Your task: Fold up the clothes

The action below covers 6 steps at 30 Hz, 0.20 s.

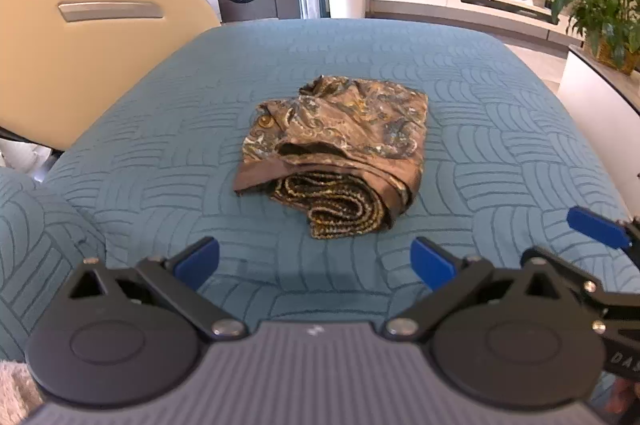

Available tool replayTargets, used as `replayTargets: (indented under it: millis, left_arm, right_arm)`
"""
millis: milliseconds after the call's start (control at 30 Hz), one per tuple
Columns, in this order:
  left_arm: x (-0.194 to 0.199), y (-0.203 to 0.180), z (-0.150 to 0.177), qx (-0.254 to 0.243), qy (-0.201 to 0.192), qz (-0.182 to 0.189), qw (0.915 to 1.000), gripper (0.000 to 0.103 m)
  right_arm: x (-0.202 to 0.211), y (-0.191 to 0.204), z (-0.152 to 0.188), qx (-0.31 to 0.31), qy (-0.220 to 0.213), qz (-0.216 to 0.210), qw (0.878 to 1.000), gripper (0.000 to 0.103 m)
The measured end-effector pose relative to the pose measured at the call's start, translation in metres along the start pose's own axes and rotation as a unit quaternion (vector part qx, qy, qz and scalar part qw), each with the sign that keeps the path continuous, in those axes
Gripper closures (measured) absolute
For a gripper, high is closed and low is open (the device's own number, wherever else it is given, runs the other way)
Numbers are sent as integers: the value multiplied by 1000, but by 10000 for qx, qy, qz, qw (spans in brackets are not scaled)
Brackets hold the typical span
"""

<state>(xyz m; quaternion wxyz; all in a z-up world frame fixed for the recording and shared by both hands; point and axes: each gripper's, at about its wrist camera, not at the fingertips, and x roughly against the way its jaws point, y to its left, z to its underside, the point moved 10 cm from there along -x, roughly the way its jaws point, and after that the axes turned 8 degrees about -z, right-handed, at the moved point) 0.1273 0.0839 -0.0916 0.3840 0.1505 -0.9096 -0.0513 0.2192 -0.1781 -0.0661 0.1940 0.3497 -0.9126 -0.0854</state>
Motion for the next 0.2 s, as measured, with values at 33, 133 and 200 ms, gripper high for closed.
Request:
replayTargets:
  millis: [33, 133, 200]
  left_arm:
    - [1, 0, 1, -30, -16, -34, 10000, 0]
    - [0, -1, 3, -123, -41, -18, 9999, 0]
    - [0, -1, 3, -86, -2, 35, 10000, 0]
  right_arm:
    - [-1, 1, 1, 17, 17, -6, 10000, 25]
    - [-2, 3, 2, 68, 72, -26, 9999, 25]
    - [-4, 4, 3, 86, 90, -38, 9999, 25]
